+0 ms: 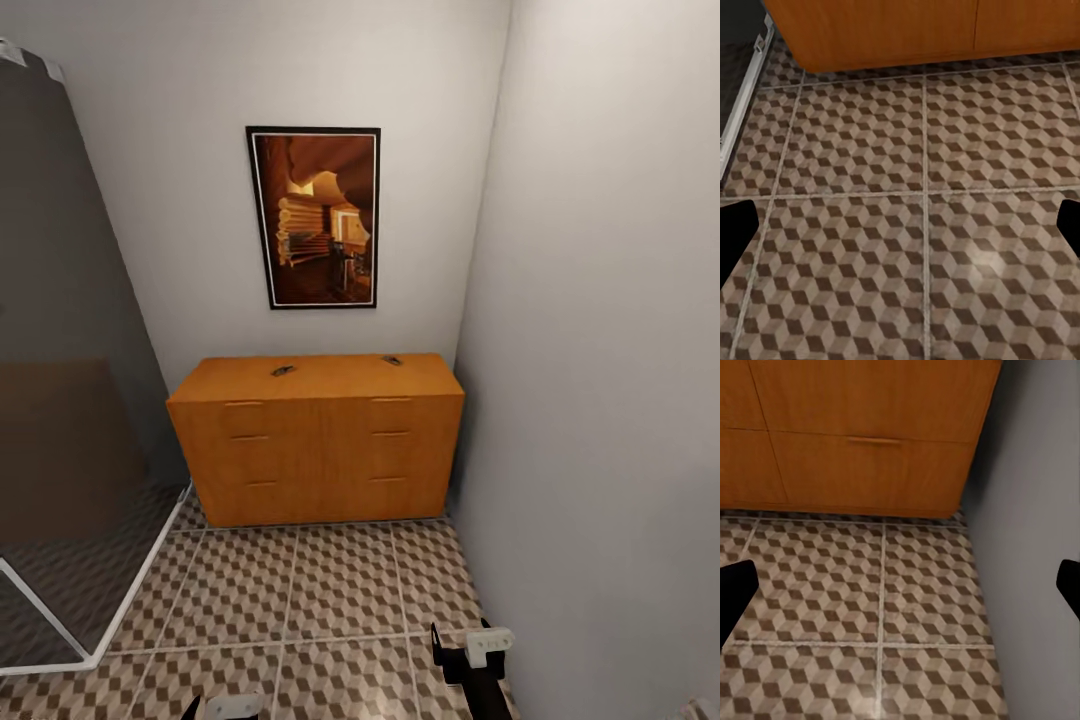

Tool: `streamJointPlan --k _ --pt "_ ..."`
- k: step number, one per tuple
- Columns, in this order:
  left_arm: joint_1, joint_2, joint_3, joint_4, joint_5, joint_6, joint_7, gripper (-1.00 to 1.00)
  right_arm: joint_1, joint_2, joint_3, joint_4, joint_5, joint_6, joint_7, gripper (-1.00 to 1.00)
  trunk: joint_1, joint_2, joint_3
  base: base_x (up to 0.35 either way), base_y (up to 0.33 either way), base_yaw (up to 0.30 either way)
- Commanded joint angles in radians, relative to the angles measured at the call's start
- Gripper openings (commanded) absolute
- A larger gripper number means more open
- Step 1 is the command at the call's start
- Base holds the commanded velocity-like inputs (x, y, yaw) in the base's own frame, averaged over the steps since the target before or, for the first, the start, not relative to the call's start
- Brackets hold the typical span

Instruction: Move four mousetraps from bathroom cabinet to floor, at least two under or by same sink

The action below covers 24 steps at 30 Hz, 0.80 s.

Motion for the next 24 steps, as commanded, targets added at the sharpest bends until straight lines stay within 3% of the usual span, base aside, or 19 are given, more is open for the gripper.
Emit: streamJointPlan --k 1,14,24 --pt "-0.002 -0.001 -0.009 0.004 0.01 -0.006 0.0 1.0 -0.001 0.0 0.005 0.001 0.007 -0.001 -0.01 1.0 0.001 -0.002 -0.002 0.196 -0.097 0.181" --pt "-0.002 -0.001 -0.009 0.004 0.01 -0.006 0.0 1.0 -0.001 0.0 0.005 0.001 0.007 -0.001 -0.01 1.0 0.001 -0.002 -0.002 0.194 -0.05 0.172" --pt "-0.002 -0.001 -0.009 0.004 0.01 -0.006 0.0 1.0 -0.001 0.0 0.005 0.001 0.007 -0.002 -0.009 1.0 0.001 -0.002 -0.002 0.162 -0.003 0.045"
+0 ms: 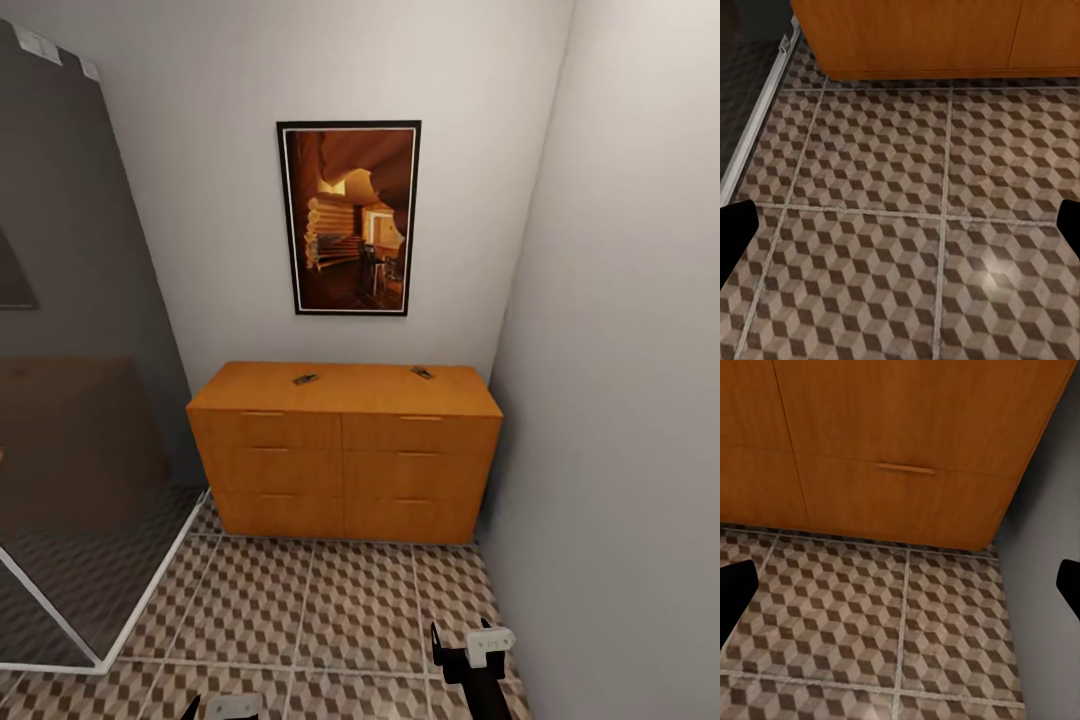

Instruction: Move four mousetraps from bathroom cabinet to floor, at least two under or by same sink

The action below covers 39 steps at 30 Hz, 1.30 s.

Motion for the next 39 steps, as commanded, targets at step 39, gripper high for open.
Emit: streamJointPlan --k 39 --pt "0.046 0.023 -0.007 0.004 0.01 -0.006 0.002 1.0 -0.001 -0.025 0.0 -0.415 0.013 0.327 -0.228 1.0 0.001 -0.002 -0.002 0.004 0.0 0.0"
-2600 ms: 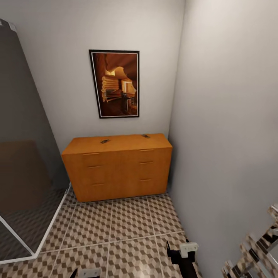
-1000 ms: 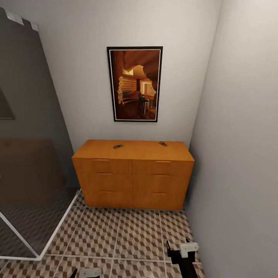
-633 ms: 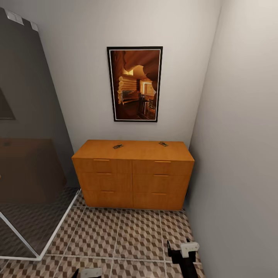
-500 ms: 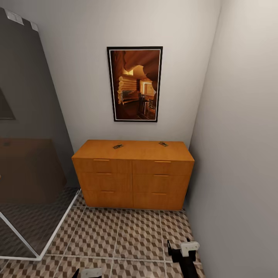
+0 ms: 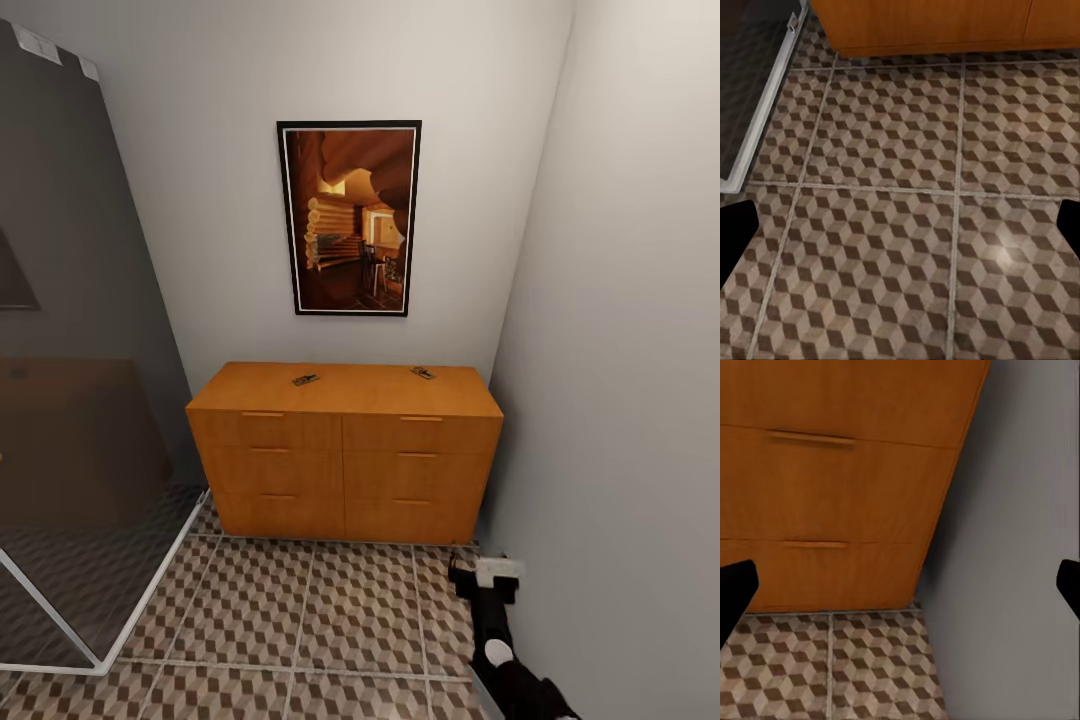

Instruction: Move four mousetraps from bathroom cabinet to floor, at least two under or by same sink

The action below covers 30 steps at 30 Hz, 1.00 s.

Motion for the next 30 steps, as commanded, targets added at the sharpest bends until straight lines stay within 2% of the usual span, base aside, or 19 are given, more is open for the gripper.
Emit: streamJointPlan --k 1,2,3,5,8,9,11,12,13,16,18,21,23,27,30 --pt "0.0 0.0 -0.009 0.004 0.01 -0.006 0.0 1.0 -0.001 -0.002 0.004 -0.041 0.007 0.047 -0.014 1.0 0.001 -0.002 -0.002 0.0 0.0 0.0" --pt "0.001 0.0 -0.009 0.004 0.01 -0.006 0.0 1.0 -0.001 -0.003 0.004 -0.081 0.007 0.092 -0.018 1.0 0.001 -0.002 -0.002 0.0 0.0 0.0" --pt "0.003 0.001 -0.009 0.004 0.01 -0.006 0.0 1.0 -0.001 -0.005 0.003 -0.162 0.007 0.18 -0.023 1.0 0.001 -0.002 -0.002 0.0 0.0 0.0" --pt "0.005 0.001 -0.009 0.004 0.01 -0.006 0.0 1.0 -0.001 -0.006 0.003 -0.242 0.008 0.265 -0.026 1.0 0.001 -0.002 -0.002 0.0 0.0 0.0" --pt "0.008 0.003 -0.009 0.004 0.01 -0.006 0.0 1.0 -0.003 -0.008 0.003 -0.443 0.009 0.475 -0.03 1.0 0.001 -0.002 -0.002 0.0 0.0 0.0" --pt "0.008 0.004 -0.009 0.004 0.01 -0.006 0.0 1.0 -0.004 -0.008 0.002 -0.478 0.009 0.518 -0.03 1.0 0.001 -0.002 -0.002 0.0 0.0 0.0" --pt "0.011 0.005 -0.009 0.004 0.01 -0.006 0.0 1.0 -0.019 -0.009 0.001 -0.596 0.009 0.687 -0.03 1.0 0.001 -0.002 -0.002 0.0 0.0 0.0" --pt "0.012 0.005 -0.01 0.004 0.01 -0.006 0.0 1.0 -0.028 -0.008 0.001 -0.622 0.009 0.727 -0.03 1.0 0.001 -0.002 -0.002 0.0 0.0 0.0" --pt "0.014 0.005 -0.01 0.004 0.01 -0.006 0.0 1.0 -0.057 -0.009 0.001 -0.666 0.009 0.8 -0.029 1.0 0.001 -0.002 -0.002 0.0 0.0 0.0" --pt "0.016 0.005 -0.01 0.004 0.01 -0.006 0.0 1.0 -0.137 -0.009 0.001 -0.719 0.01 0.92 -0.028 1.0 0.001 -0.002 -0.002 0.0 0.0 0.0" --pt "0.02 0.004 -0.01 0.004 0.01 -0.006 0.0 1.0 -0.232 -0.009 0.001 -0.741 0.008 1.012 -0.027 1.0 0.001 -0.002 -0.002 0.0 0.0 0.0" --pt "0.022 0.003 -0.011 0.004 0.01 -0.006 0.0 1.0 -0.373 -0.009 0.001 -0.736 0.006 1.116 -0.023 1.0 0.001 -0.002 -0.002 0.041 0.0 0.0" --pt "0.022 0.002 -0.011 0.004 0.01 -0.006 0.0 1.0 -0.433 -0.009 0.001 -0.711 0.004 1.151 -0.022 1.0 0.001 -0.002 -0.002 0.143 0.0 0.0" --pt "0.023 0.002 -0.011 0.004 0.01 -0.006 0.0 1.0 -0.503 -0.008 0.001 -0.676 0.001 1.179 -0.013 1.0 0.001 -0.002 -0.002 0.246 0.0 0.0" --pt "0.023 0.002 -0.011 0.004 0.01 -0.006 0.0 1.0 -0.522 -0.008 0.001 -0.666 0.001 1.186 0.007 1.0 0.001 -0.002 -0.002 0.308 0.0 0.0"
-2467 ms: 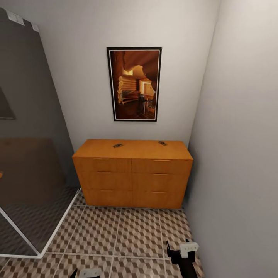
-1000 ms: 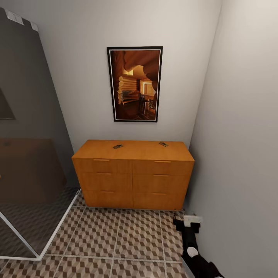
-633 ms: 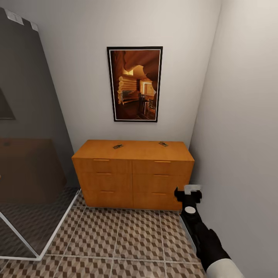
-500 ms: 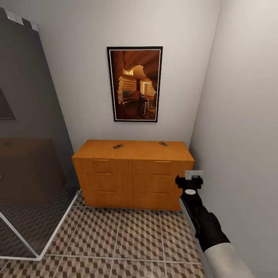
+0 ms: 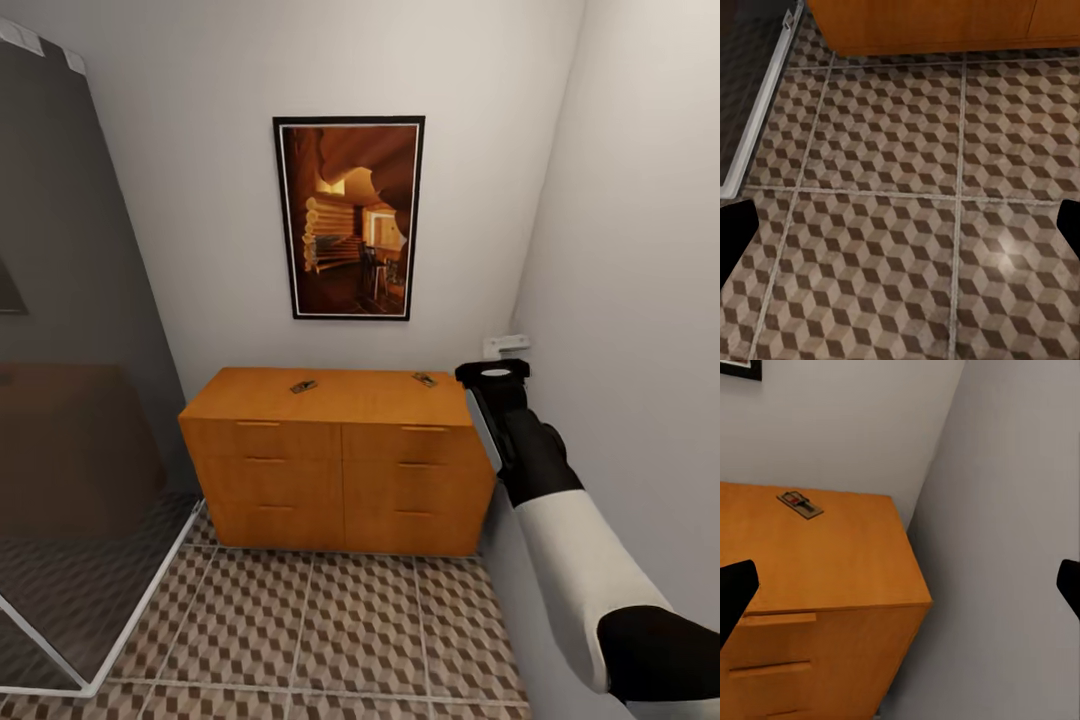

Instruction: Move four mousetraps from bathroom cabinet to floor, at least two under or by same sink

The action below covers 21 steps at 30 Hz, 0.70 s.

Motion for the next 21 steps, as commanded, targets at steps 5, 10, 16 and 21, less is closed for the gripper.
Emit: streamJointPlan --k 5,10,16,21 --pt "-0.002 -0.001 -0.009 0.004 0.01 -0.006 0.0 1.0 -0.017 -0.002 0.002 0.017 0.007 0.013 0.08 1.0 0.001 -0.002 -0.002 0.332 0.0 0.0" --pt "-0.002 -0.001 -0.009 0.004 0.01 -0.006 0.0 1.0 -0.02 -0.007 0.004 0.02 0.009 0.014 0.12 1.0 0.001 -0.002 -0.002 0.342 0.0 0.0" --pt "-0.002 -0.001 -0.009 0.004 0.01 -0.006 0.0 1.0 -0.02 -0.064 0.006 0.021 0.006 0.014 0.174 1.0 0.001 -0.002 -0.002 0.344 0.0 0.0" --pt "-0.002 0.0 -0.009 0.004 0.01 -0.006 0.0 1.0 -0.019 -0.114 0.005 0.023 0.007 0.014 0.286 1.0 0.001 -0.002 -0.002 0.345 0.0 0.0"
